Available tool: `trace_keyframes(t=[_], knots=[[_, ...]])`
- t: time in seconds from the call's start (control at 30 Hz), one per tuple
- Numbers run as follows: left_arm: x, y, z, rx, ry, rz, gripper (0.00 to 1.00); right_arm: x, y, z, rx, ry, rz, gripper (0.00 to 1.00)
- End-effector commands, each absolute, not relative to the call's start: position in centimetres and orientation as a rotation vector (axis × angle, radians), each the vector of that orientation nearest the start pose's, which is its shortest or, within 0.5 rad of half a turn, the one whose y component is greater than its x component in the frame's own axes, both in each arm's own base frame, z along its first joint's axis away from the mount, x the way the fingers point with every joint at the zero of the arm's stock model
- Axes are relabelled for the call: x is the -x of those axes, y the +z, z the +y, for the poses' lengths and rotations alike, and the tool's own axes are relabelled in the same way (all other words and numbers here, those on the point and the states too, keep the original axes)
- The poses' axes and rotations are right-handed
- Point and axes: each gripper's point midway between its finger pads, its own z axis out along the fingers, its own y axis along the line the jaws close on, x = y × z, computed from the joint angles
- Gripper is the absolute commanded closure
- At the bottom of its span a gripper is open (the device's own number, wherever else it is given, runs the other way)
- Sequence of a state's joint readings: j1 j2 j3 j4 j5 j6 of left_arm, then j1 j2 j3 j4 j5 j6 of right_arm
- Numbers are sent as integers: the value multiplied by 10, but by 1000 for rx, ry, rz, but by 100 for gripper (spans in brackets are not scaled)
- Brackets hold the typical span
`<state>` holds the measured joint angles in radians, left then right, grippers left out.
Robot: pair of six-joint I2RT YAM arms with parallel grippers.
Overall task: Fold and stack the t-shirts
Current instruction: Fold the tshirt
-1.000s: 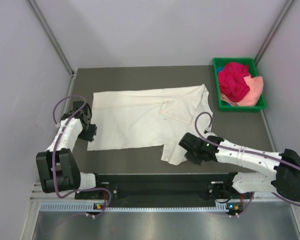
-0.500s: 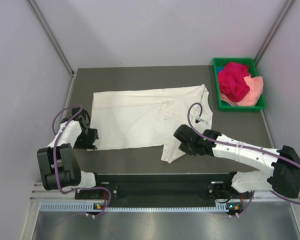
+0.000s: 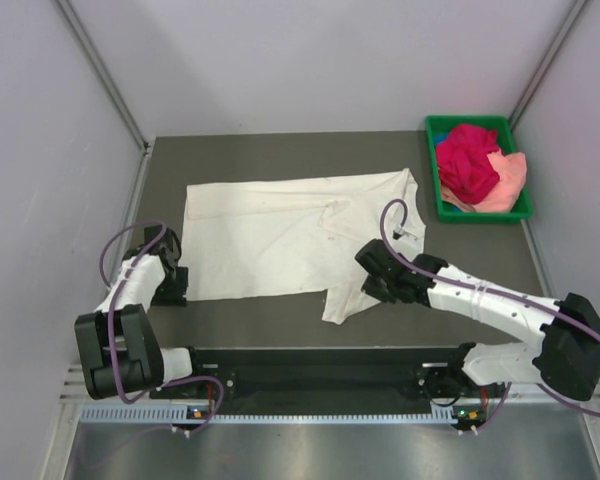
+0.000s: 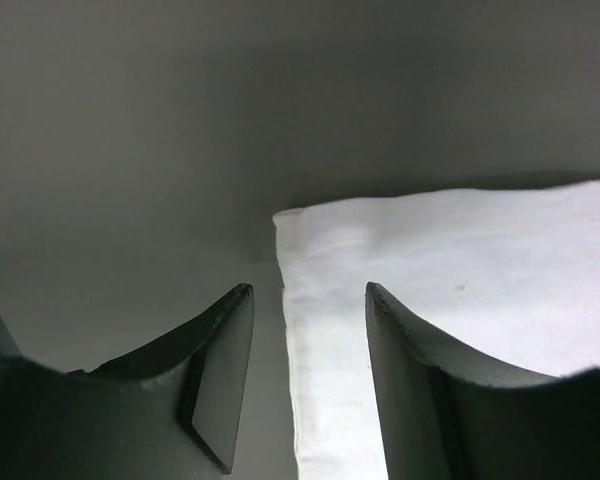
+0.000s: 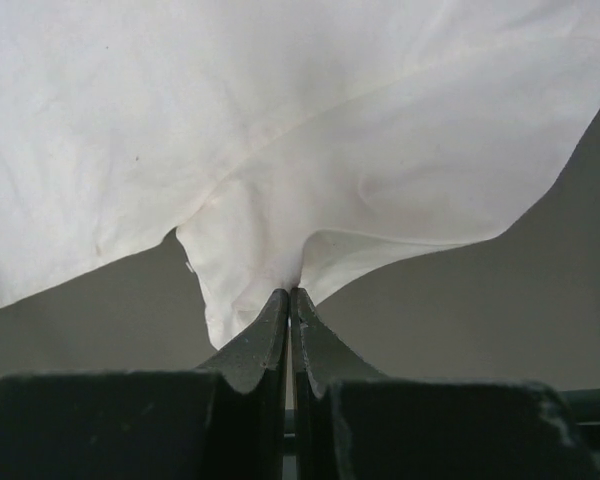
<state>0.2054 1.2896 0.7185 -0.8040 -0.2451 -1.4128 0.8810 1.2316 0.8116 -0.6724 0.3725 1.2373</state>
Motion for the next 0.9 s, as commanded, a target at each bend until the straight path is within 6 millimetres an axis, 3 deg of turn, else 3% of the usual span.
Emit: trace_keyframes(t=[0.0, 0.23, 0.33, 0.47, 0.5, 0.53, 0.67, 0.87], knots=[[-226, 33, 62, 2072, 164, 1849, 46, -209, 100, 203, -569, 365, 2469, 100], [-219, 19, 59, 2109, 170, 1835, 50, -209, 103, 198, -588, 348, 2456, 100], [-219, 12, 56, 2113, 141, 1837, 58, -210, 104, 196, -603, 337, 2447, 100], [-219, 9, 57, 2102, 142, 1832, 81, -212, 109, 189, -610, 299, 2430, 100], [-220, 11, 59, 2093, 142, 1826, 97, -212, 109, 185, -614, 274, 2427, 100], [-223, 13, 60, 2085, 138, 1821, 100, -216, 114, 183, -618, 261, 2403, 100], [-248, 29, 62, 2014, 42, 1796, 100, -228, 127, 172, -610, 214, 2349, 100], [-282, 48, 60, 1970, -66, 1791, 100, -261, 156, 161, -569, 182, 2262, 100]])
